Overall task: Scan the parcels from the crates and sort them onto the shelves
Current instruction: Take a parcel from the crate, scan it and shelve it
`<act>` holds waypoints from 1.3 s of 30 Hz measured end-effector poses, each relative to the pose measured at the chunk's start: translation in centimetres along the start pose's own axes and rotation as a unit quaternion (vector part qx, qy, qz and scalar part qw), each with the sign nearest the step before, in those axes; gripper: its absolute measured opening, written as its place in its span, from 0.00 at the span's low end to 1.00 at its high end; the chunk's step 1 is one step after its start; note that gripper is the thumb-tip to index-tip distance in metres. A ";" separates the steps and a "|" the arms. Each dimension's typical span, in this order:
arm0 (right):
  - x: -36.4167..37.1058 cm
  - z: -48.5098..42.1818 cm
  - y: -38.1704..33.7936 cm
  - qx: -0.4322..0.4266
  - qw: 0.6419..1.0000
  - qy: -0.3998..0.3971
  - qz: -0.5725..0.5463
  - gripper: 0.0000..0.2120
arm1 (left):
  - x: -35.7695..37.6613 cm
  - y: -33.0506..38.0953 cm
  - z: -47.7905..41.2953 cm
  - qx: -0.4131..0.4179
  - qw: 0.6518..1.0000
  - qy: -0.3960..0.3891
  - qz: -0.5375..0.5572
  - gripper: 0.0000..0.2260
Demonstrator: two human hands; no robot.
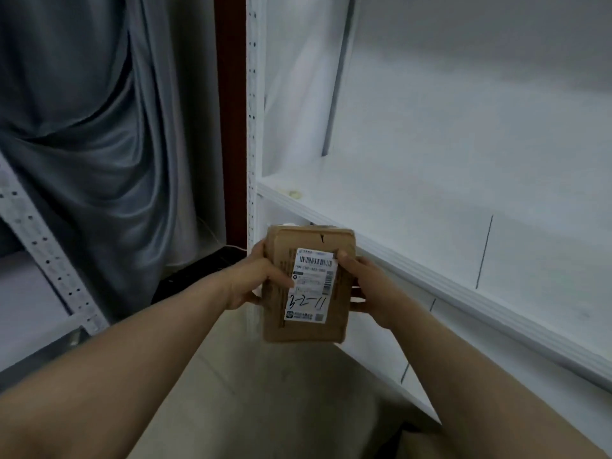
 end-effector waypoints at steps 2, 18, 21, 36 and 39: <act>0.6 -1.6 -3.1 -0.015 1.000 0.021 -0.001 0.25 | -2.1 2.9 -1.9 0.013 1.000 -0.013 -0.004 0.42; -1.5 -13.2 -25.3 -0.226 0.952 0.205 -0.033 0.21 | -9.9 27.4 -14.3 0.269 0.959 -0.083 0.018 0.46; -2.6 -15.1 -27.9 -0.258 0.941 0.218 -0.029 0.22 | -10.2 30.6 -15.5 0.310 0.948 -0.077 0.011 0.43; -2.4 -10.4 -45.8 -0.604 0.746 0.260 0.104 0.28 | -15.2 49.7 -9.5 0.642 0.761 -0.030 0.091 0.31; -0.9 -8.0 -51.5 -0.674 0.679 0.270 0.107 0.28 | -18.1 55.6 -6.2 0.695 0.709 -0.040 0.114 0.35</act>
Point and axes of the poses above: each hand's wrist, its own z-axis away from the middle knuckle, its own x-axis out of the palm, y = z × x, the point moved 5 cm from there along -z, towards the middle knuckle, and after that the axes turned 1 degree about -y, right-handed, at the moved point
